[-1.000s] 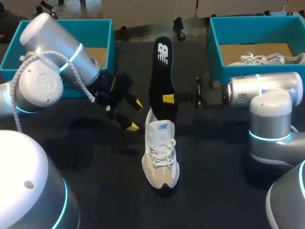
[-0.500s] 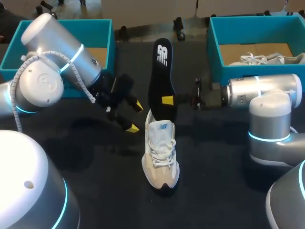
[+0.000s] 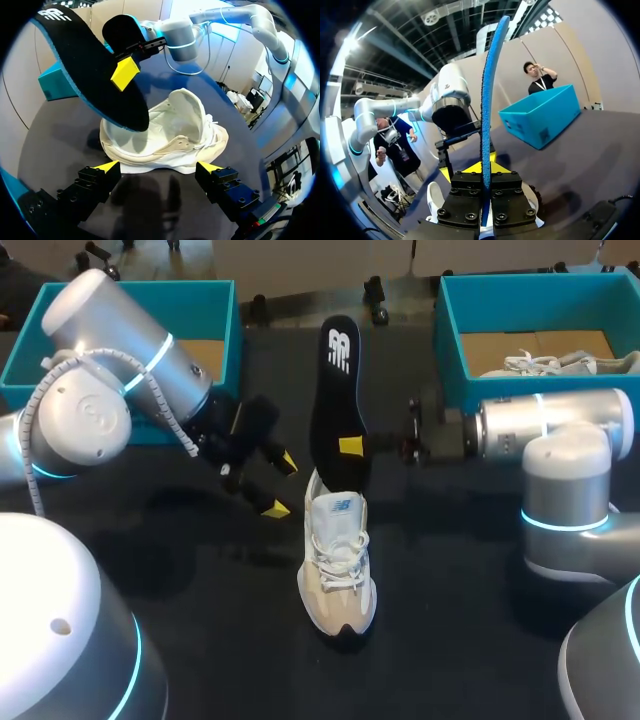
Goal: Take the shoe out of the shoebox, open the shoe tongue, remove and reinsert the insole, then place the shoe into the shoebox
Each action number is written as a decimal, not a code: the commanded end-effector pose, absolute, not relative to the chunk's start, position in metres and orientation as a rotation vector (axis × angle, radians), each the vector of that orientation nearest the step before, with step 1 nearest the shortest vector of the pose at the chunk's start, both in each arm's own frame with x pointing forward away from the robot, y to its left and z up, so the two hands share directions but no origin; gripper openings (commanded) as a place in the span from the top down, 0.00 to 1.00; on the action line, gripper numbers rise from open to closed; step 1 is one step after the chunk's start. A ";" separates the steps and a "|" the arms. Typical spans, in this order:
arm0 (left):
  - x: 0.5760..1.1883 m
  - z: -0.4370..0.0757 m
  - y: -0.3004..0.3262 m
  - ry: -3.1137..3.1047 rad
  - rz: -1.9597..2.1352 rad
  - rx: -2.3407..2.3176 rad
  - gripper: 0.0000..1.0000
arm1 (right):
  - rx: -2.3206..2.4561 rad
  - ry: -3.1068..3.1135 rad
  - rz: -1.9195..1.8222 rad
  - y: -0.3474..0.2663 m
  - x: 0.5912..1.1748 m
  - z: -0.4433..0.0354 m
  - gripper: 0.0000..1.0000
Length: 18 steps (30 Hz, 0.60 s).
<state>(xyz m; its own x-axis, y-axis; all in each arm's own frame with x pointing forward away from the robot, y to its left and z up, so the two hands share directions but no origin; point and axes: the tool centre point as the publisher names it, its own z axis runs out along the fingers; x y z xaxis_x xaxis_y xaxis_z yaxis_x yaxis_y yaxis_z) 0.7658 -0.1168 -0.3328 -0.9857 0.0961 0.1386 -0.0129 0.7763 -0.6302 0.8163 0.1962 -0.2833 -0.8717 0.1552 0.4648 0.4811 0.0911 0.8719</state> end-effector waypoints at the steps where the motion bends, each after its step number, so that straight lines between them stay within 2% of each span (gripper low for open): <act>1: 0.765 -0.333 -0.117 -2.809 0.995 -0.065 0.00 | -0.628 -2.119 -1.852 0.198 0.821 -0.282 1.00; 18: 0.765 -0.333 -0.117 -2.809 0.995 -0.065 0.00 | -0.590 -2.118 -1.851 0.205 0.826 -0.285 1.00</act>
<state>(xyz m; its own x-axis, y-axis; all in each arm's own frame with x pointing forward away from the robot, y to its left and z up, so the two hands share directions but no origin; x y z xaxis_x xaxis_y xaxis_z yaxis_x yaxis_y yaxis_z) 0.7648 -0.1164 -0.3325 -0.9860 0.0951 0.1373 -0.0129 0.7762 -0.6304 0.8236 0.2011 -0.2829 -0.8814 0.1309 0.4539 0.4672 0.0997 0.8785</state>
